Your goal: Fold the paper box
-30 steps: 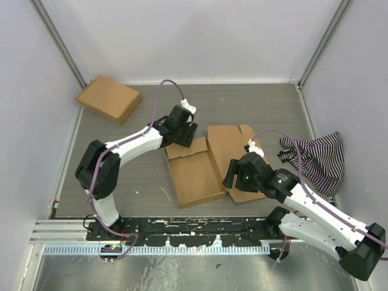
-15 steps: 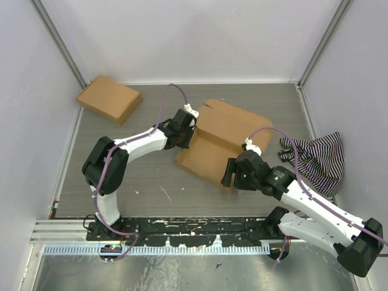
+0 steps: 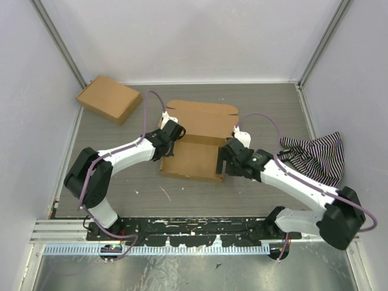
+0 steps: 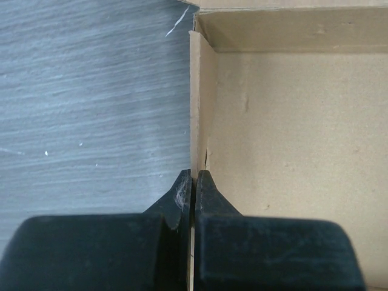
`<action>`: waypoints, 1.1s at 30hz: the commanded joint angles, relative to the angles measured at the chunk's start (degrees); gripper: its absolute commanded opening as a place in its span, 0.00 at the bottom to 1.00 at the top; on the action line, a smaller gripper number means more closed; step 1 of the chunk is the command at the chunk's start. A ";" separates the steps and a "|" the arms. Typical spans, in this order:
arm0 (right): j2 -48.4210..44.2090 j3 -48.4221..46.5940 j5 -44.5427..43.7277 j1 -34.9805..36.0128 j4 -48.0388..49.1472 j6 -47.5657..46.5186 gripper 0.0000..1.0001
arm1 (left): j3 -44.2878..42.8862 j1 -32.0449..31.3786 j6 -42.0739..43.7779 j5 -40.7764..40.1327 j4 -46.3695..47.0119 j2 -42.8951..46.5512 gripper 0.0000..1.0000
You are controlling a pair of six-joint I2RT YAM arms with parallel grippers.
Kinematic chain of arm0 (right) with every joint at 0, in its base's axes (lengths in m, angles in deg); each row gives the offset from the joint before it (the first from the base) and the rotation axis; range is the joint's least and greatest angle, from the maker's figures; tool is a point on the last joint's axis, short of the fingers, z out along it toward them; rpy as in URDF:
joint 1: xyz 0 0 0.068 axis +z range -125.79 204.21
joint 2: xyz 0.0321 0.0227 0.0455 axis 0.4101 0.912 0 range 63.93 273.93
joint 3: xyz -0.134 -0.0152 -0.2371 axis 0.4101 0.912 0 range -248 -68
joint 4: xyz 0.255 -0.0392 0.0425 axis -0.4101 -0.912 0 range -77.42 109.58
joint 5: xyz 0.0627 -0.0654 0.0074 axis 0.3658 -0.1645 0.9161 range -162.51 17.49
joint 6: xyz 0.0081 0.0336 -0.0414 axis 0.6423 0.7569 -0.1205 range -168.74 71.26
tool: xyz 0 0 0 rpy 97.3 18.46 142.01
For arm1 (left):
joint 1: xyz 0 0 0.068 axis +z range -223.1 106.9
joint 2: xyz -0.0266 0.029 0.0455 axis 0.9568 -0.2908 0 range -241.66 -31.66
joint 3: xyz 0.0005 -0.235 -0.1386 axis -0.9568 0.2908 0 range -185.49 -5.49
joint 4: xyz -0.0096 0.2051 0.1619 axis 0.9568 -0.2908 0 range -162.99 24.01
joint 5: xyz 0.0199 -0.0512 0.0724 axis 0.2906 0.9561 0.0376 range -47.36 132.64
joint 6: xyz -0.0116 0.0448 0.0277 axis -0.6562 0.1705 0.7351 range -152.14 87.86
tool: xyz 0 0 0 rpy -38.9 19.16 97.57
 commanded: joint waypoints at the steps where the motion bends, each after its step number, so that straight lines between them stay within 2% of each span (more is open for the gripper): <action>1: 8.56 -5.88 -4.19 0.07 7.53 -4.37 0.87 | 2.32 -0.83 -5.32 -2.77 -1.78 3.64 0.00; 5: 17.42 -9.30 -4.04 -0.49 9.97 -5.71 0.79 | 3.36 -1.14 -8.74 -4.13 -3.30 4.36 0.00; 8: 22.29 -10.84 -4.22 -0.98 11.50 -5.94 0.62 | 4.32 -1.19 -10.06 -4.57 -3.08 5.07 0.00; 10: 24.57 -11.32 -3.74 -1.81 12.66 -6.19 0.46 | 5.00 -1.20 -10.47 -4.90 -2.35 5.42 0.00; 13: 27.31 -11.94 -3.32 -3.15 13.76 -6.77 0.08 | 5.25 -1.21 -10.05 -5.19 -1.75 5.08 0.00; 14: 27.93 -12.06 -3.43 -3.50 13.85 -7.07 0.02 | 4.95 -1.24 -9.76 -5.37 -1.91 4.80 0.03; 18: 28.52 -11.77 -4.10 -3.61 13.91 -7.56 0.01 | 2.33 -1.24 -8.79 -5.41 -3.43 2.36 0.23; 22: 27.54 -10.66 -4.57 -3.62 13.68 -7.90 0.01 | -0.24 -1.05 -8.35 -6.22 -4.14 -0.22 0.39; 23: 27.21 -10.35 -4.71 -3.61 13.53 -7.98 0.01 | -0.74 -0.92 -8.26 -6.23 -4.13 -0.70 0.40; 30: 25.37 -8.37 -5.66 -3.69 13.35 -8.13 0.01 | -4.06 0.52 -7.74 -7.48 -3.66 -5.17 0.39; 32: 25.17 -8.21 -5.60 -3.77 13.38 -8.02 0.01 | -5.25 0.74 -7.60 -8.92 -4.22 -7.05 0.31; 33: 25.09 -8.15 -5.58 -3.78 13.37 -8.01 0.01 | -5.92 0.73 -7.83 -10.18 -4.86 -7.93 0.23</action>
